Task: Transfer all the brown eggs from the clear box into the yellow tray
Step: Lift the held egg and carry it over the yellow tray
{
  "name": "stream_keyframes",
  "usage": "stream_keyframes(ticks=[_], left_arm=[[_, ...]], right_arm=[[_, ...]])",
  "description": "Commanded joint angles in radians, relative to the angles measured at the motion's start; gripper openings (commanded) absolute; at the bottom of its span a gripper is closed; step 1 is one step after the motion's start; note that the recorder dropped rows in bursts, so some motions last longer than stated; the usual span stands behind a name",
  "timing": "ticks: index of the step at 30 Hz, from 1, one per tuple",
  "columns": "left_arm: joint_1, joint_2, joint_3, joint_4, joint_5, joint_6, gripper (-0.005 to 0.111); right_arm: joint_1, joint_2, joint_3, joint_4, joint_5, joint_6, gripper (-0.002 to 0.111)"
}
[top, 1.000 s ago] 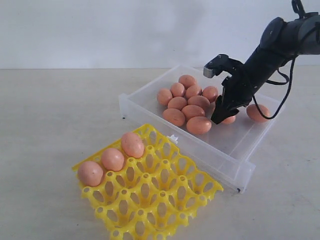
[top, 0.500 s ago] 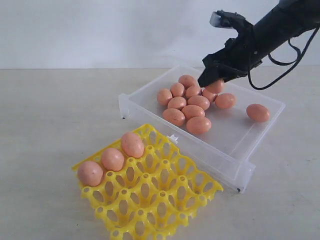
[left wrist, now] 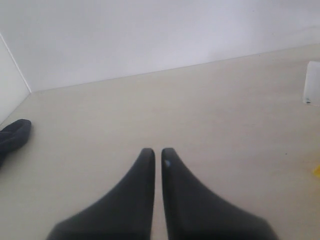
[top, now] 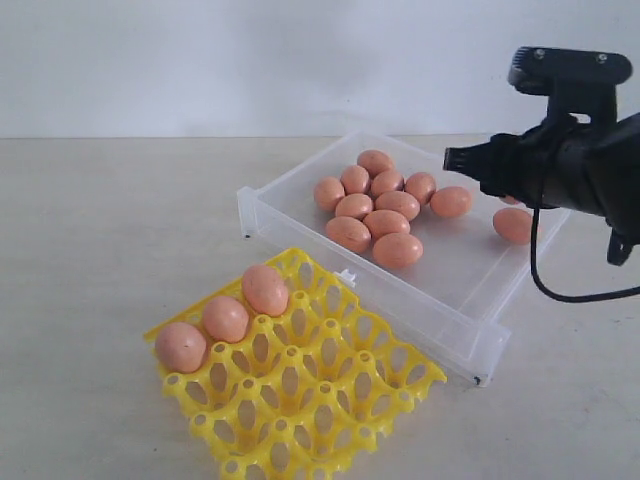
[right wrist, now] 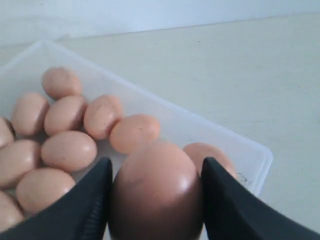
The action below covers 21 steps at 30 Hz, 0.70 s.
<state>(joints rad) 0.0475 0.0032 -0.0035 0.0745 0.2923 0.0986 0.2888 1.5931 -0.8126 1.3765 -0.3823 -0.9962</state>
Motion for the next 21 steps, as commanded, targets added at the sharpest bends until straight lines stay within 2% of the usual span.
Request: stream_keyframes(ticks=[1,2,3,4,5,6,8,12,17,21], left_arm=[[0.001,-0.003,0.003,0.001,0.0,-0.004,0.004],[0.001,-0.003,0.003,0.001,0.0,-0.004,0.004],[0.001,-0.003,0.003,0.001,0.0,-0.004,0.004],[0.001,-0.003,0.003,0.001,0.0,-0.004,0.004],[0.001,-0.003,0.003,0.001,0.0,-0.004,0.004],[0.001,-0.003,0.003,0.001,0.0,-0.004,0.004],[0.001,-0.003,0.003,0.001,0.0,-0.004,0.004],[0.001,-0.003,0.003,0.001,0.0,-0.004,0.004],[0.001,-0.003,0.003,0.001,0.0,-0.004,0.004],[0.001,-0.003,0.003,0.001,0.0,-0.004,0.004]], right_arm=[[0.011,0.004,-0.001,-0.439,-0.004,0.65,0.0],[0.011,0.032,-0.019,-0.952,-0.043,1.167,0.0],[0.009,0.054,-0.029,-1.213,-0.117,1.41,0.0],[-0.016,0.105,-0.064,-1.604,-0.304,1.807,0.0],[-0.032,0.142,-0.095,-1.755,-0.409,1.969,0.0],[-0.054,0.225,-0.161,-1.956,-0.6,2.185,0.0],[-0.07,0.331,-0.252,-2.171,-0.809,2.347,0.0],[-0.068,0.406,-0.296,-2.488,-0.839,2.393,0.0],[-0.056,0.406,-0.296,-2.805,-0.566,2.347,0.0],[-0.029,0.406,-0.296,-2.845,-0.448,2.312,0.0]])
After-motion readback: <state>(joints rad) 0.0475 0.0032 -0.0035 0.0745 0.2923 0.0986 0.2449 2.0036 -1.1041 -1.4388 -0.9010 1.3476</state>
